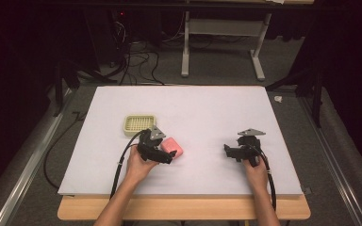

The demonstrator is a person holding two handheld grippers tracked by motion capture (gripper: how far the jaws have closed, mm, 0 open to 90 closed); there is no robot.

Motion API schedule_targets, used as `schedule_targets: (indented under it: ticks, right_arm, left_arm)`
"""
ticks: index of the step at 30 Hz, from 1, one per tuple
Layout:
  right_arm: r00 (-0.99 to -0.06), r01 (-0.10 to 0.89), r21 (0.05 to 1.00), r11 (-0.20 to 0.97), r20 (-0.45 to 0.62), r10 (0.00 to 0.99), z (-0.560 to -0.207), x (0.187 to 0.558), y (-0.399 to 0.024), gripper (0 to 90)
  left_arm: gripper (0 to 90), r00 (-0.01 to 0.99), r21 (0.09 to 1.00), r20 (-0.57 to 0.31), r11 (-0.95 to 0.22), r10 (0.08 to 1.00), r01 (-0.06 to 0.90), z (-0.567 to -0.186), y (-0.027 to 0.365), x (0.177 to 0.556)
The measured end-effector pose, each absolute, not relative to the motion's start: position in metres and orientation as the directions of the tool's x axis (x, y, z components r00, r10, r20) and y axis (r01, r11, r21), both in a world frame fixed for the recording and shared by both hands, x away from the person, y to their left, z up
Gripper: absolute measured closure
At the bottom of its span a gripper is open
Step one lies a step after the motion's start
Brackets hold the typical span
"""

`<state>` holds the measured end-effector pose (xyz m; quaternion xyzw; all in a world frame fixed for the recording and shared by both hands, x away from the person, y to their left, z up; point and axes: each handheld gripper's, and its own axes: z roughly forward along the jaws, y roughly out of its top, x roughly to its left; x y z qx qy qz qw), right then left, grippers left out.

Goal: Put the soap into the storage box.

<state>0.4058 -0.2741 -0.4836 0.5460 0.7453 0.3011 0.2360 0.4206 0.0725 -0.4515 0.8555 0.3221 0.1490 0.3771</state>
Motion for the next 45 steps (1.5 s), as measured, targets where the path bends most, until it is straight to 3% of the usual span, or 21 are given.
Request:
schedule_targets:
  ticks: [23, 45]
  right_arm:
    - [-0.293, 0.672, 0.707, 0.223, -0.023, 0.956, -0.484, 0.406, -0.274, 14.6]
    - [-0.292, 0.672, 0.707, 0.222, -0.023, 0.956, -0.484, 0.406, -0.274, 14.6]
  left_arm:
    - [1.5, 0.76, 0.668, 0.004, -0.567, 0.65, 0.482, -0.479, 0.049, 0.437]
    - [13.4, 0.764, 0.671, -0.007, -0.563, 0.646, 0.482, -0.48, 0.051, 0.434]
